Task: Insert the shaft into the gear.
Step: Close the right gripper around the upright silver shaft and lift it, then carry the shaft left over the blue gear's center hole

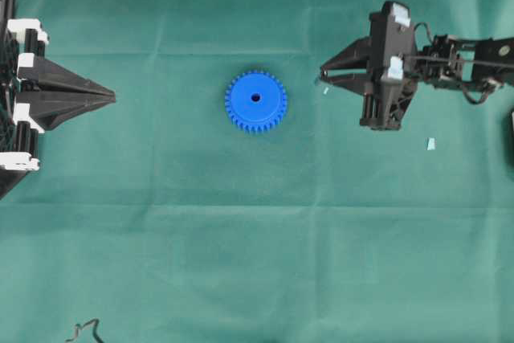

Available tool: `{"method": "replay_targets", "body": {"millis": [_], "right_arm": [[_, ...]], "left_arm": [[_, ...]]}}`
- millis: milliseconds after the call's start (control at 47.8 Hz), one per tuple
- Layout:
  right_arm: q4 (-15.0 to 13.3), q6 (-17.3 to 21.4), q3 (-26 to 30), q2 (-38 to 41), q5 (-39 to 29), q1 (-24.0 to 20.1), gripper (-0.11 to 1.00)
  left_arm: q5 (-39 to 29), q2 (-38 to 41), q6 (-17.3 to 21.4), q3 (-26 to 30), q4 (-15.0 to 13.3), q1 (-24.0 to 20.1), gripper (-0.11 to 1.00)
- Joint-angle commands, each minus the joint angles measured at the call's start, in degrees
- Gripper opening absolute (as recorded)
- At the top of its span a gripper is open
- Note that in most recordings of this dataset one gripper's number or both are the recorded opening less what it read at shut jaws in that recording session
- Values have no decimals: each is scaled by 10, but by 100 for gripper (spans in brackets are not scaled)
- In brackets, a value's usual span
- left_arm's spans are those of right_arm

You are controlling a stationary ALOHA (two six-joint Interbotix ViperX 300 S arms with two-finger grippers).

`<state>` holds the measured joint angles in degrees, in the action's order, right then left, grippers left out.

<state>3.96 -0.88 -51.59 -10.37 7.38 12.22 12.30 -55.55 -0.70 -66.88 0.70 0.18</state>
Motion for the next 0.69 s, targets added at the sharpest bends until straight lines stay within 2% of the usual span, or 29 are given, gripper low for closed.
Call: {"method": "replay_targets", "body": {"millis": [0,230,669], "right_arm": [[-2,0,29,-33,-39,1,16],[-4,1,47,-54,-98,1,16],[-4,4,65,-33,-80,-8,16]], "left_arm": [[3,3,0,17,2,0,0],[-2,3,0,17,1,0,0],[-5,3,0,17,2,0,0]]}}
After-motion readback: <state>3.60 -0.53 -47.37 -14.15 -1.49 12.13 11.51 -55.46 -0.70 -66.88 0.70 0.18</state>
